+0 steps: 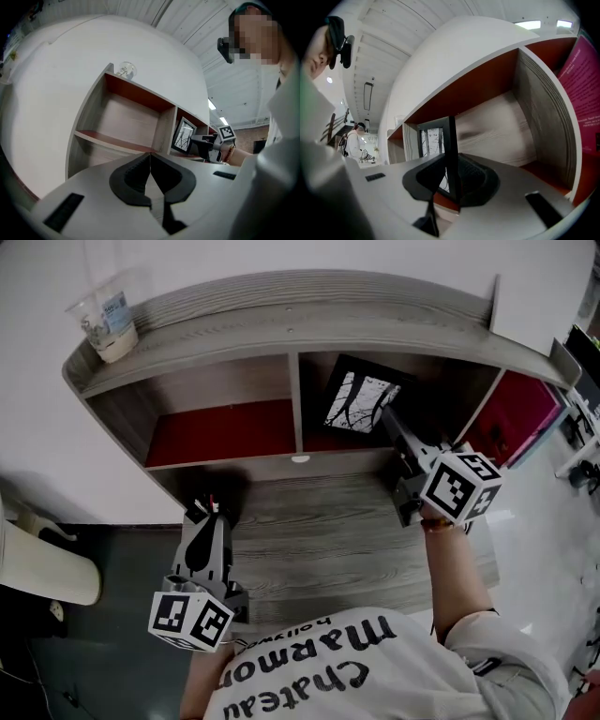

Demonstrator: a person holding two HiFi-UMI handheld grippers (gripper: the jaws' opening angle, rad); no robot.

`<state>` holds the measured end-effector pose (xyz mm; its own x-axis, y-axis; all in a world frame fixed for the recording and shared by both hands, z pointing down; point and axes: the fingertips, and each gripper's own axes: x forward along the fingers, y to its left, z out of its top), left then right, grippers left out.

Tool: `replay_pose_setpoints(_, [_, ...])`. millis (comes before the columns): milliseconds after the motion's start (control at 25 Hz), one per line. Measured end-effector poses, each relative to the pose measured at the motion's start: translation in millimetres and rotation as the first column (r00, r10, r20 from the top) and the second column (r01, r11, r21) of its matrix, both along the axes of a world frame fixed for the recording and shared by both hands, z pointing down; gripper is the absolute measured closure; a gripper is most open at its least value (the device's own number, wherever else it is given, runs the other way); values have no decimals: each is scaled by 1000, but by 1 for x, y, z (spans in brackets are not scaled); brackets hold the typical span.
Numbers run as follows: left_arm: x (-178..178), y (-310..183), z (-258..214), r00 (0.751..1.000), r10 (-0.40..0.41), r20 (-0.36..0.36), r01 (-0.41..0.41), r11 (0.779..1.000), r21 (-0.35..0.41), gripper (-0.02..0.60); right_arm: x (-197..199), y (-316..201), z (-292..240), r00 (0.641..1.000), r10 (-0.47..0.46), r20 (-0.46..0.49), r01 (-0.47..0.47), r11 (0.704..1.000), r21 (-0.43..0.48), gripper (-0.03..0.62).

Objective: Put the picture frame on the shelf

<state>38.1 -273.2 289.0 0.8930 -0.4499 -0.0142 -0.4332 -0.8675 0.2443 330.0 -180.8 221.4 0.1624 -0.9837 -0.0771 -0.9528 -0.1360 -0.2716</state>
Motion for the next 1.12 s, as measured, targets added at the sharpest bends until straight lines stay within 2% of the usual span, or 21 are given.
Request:
replay_pose_setpoints(200, [7,-15,8,1000,10,9,-10,1000,-19,565,10,-23,-3,1000,-9,-28,8,1000,-30,507])
replay_pose_setpoints(680, [7,-30,13,1000,-12,20,12,1000,-20,565,26,-63,-3,986,-15,-163,-6,992,-129,507])
replay_pose_setpoints(1120, [5,-28,14,999,-19,26,19,1000,-13,564,29,-89,3,988,-37,-153,9,983,-182,507])
